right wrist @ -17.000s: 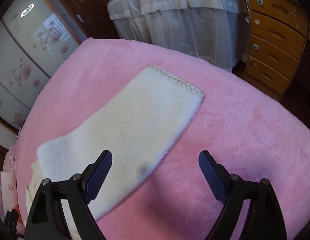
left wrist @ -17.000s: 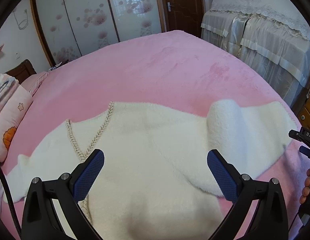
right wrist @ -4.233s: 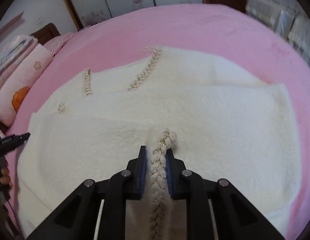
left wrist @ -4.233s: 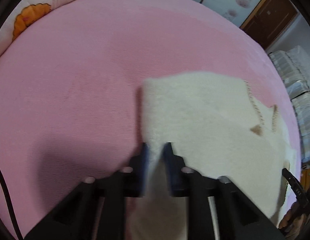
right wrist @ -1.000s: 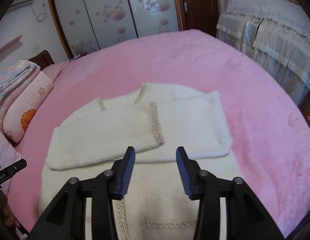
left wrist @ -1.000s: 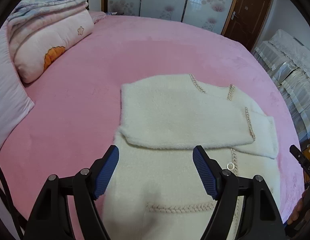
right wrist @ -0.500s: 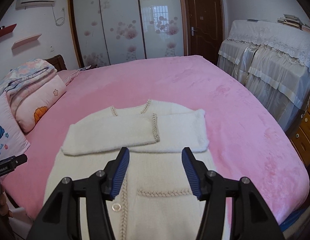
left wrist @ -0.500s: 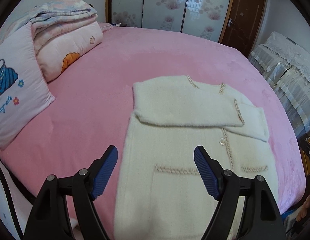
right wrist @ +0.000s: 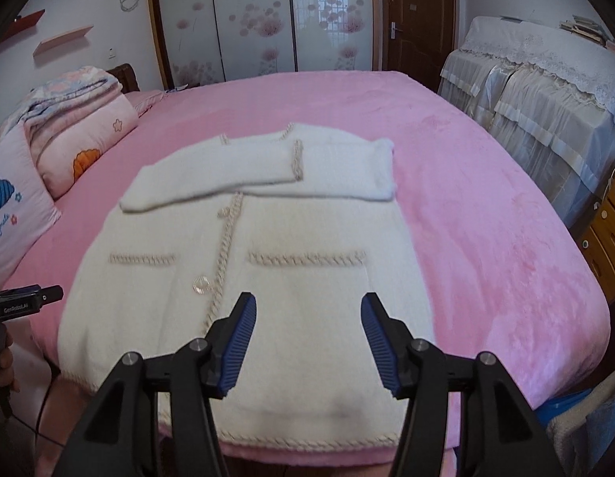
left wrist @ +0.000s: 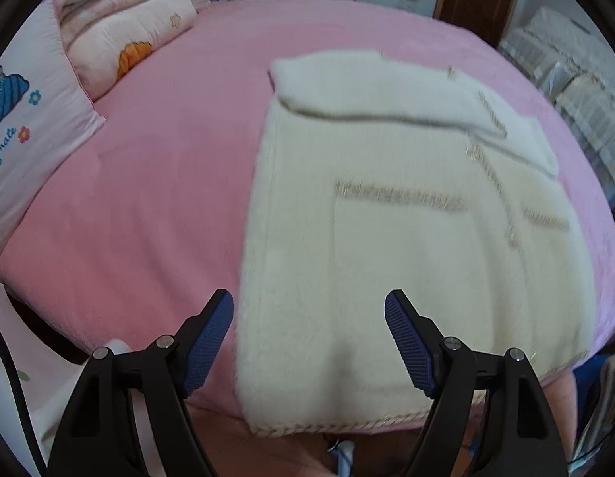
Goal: Fold large clothes
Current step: 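Move both tools to the braided hem and grasp it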
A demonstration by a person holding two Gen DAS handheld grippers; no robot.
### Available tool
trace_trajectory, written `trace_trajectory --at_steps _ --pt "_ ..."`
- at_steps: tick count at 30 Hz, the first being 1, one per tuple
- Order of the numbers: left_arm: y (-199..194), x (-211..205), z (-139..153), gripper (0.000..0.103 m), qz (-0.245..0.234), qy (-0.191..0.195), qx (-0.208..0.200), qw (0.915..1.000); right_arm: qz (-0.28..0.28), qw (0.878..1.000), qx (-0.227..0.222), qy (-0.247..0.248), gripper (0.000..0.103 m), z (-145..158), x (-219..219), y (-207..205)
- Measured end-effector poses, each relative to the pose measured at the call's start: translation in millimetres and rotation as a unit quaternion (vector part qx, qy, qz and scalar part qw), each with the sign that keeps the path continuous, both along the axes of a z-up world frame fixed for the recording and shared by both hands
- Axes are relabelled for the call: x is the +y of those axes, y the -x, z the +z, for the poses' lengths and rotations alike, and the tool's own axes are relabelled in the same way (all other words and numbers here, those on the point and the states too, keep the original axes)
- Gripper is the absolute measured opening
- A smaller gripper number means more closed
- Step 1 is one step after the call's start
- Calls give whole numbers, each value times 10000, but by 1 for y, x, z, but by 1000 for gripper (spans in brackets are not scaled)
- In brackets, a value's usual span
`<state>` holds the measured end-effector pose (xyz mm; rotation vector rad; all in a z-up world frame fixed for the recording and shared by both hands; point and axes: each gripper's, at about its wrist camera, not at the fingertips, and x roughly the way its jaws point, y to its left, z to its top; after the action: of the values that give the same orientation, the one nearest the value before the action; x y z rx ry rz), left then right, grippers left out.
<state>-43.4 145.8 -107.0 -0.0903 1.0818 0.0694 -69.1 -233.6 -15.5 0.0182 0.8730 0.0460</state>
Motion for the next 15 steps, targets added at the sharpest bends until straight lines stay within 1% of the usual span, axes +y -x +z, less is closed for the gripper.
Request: trace_trajectory --at_steps 5,7,9,11,13,15 --pt "15 14 -37 77 -77 -15 420 9991 -125 9995 289 -66 55 -25 -35 14" --pt "17 20 -48 77 -85 1 566 9984 -215 9983 523 -145 55 -42 -50 16" --pt "16 24 -59 77 -124 -10 702 9975 -355 9969 696 -83 55 -59 -62 19" --pt "16 30 -66 78 -81 32 773 9970 -459 9951 875 -45 55 -76 -72 22" --pt "17 36 -69 80 -53 197 800 9966 -545 9927 1069 -86 55 -92 -81 24" --pt "19 40 -72 83 -51 272 817 9963 -671 9903 1210 -94 55 -102 -90 25"
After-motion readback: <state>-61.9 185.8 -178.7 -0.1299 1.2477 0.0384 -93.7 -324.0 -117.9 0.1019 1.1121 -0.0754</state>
